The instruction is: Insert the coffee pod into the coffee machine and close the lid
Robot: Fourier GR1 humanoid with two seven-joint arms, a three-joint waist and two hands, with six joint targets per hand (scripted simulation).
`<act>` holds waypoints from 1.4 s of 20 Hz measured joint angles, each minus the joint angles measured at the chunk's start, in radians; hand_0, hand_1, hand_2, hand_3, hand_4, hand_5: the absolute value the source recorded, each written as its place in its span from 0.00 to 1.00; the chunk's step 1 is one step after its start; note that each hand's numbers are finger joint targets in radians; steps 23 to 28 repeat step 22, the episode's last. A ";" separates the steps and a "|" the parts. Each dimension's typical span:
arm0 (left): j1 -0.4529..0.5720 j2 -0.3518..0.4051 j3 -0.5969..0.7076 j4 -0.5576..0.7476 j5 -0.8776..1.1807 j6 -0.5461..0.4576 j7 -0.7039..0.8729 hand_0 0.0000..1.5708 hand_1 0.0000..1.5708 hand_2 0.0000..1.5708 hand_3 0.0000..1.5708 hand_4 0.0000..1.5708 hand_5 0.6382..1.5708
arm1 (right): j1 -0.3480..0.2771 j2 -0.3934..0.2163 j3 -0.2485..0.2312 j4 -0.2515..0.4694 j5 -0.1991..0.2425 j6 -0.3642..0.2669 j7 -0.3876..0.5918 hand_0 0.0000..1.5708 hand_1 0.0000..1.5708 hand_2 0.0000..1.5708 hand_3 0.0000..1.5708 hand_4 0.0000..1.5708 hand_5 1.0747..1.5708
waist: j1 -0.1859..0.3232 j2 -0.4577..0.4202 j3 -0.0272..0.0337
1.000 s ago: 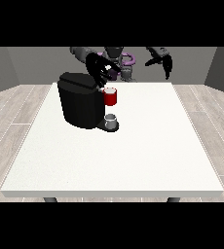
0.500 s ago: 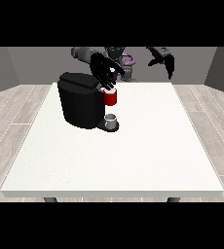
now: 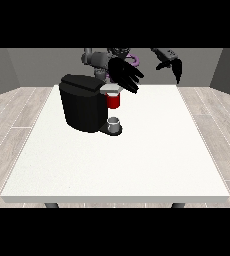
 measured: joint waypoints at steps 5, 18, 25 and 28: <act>-0.045 0.008 0.013 0.007 0.012 -0.007 -0.006 0.00 0.00 0.00 0.00 0.14 1.00 | -0.095 0.089 0.037 -0.030 -0.036 0.002 -0.107 0.00 0.00 0.00 0.00 0.03 1.00 | 0.055 0.052 -0.0317; -0.008 0.052 0.069 0.009 0.059 -0.032 -0.003 0.00 0.00 0.00 0.00 0.21 1.00 | -0.158 0.235 0.097 0.050 -0.053 -0.004 -0.300 0.00 0.00 0.00 0.00 0.14 1.00 | -0.008 0.017 -0.0434; 0.047 0.056 0.092 0.027 0.070 -0.024 0.000 0.00 0.00 0.00 0.00 0.17 1.00 | -0.079 0.318 0.149 0.032 -0.067 0.008 -0.374 0.00 0.00 0.00 0.00 0.17 1.00 | -0.083 -0.049 -0.0435; 0.047 0.056 0.092 0.027 0.070 -0.024 0.000 0.00 0.00 0.00 0.00 0.17 1.00 | -0.079 0.318 0.149 0.032 -0.067 0.008 -0.374 0.00 0.00 0.00 0.00 0.17 1.00 | -0.083 -0.049 -0.0435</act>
